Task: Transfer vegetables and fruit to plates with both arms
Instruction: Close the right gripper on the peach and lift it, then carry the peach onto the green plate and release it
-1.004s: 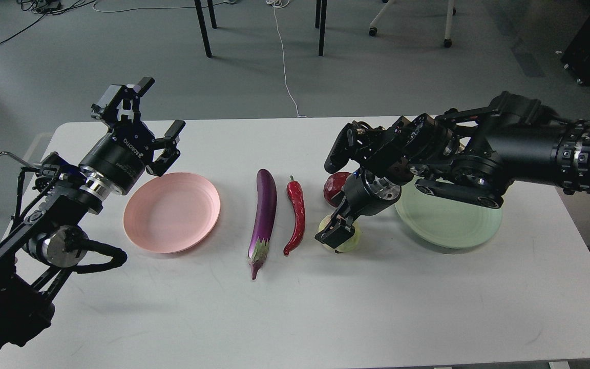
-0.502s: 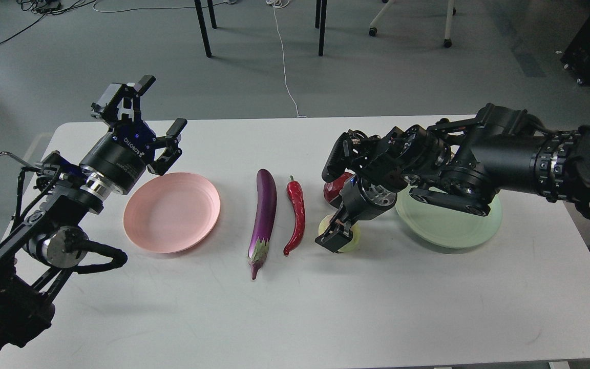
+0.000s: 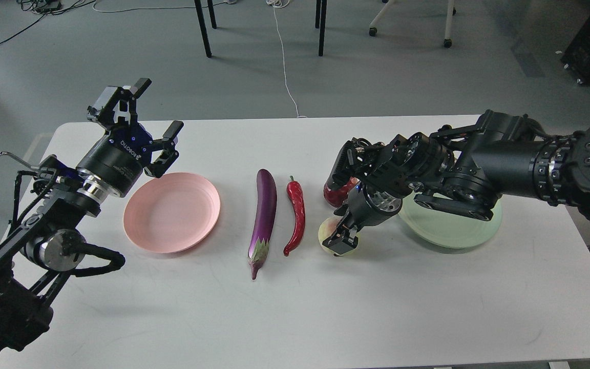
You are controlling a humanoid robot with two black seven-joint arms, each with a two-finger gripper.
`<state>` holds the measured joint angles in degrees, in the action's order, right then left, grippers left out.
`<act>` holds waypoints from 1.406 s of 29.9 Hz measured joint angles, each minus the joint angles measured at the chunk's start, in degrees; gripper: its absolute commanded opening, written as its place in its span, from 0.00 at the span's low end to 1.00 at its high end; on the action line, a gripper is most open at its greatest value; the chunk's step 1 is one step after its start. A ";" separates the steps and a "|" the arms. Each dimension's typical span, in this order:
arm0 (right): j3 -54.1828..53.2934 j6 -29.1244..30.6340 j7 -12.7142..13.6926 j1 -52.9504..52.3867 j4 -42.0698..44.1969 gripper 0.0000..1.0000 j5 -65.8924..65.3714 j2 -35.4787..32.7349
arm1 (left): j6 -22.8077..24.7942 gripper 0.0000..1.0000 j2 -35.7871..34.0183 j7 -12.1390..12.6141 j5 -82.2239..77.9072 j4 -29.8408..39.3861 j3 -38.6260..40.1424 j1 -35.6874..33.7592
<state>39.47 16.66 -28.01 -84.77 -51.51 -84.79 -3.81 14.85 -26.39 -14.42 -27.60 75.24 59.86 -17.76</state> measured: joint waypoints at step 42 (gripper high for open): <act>1.75 -3.64 0.01 1.17 -5.67 0.91 -7.70 -28.46 | -0.40 0.99 0.17 0.00 0.00 2.38 -0.09 0.09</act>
<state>41.22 13.02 -28.00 -83.59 -57.18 -92.49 -32.27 14.45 -26.22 -14.42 -27.60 77.61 59.77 -17.67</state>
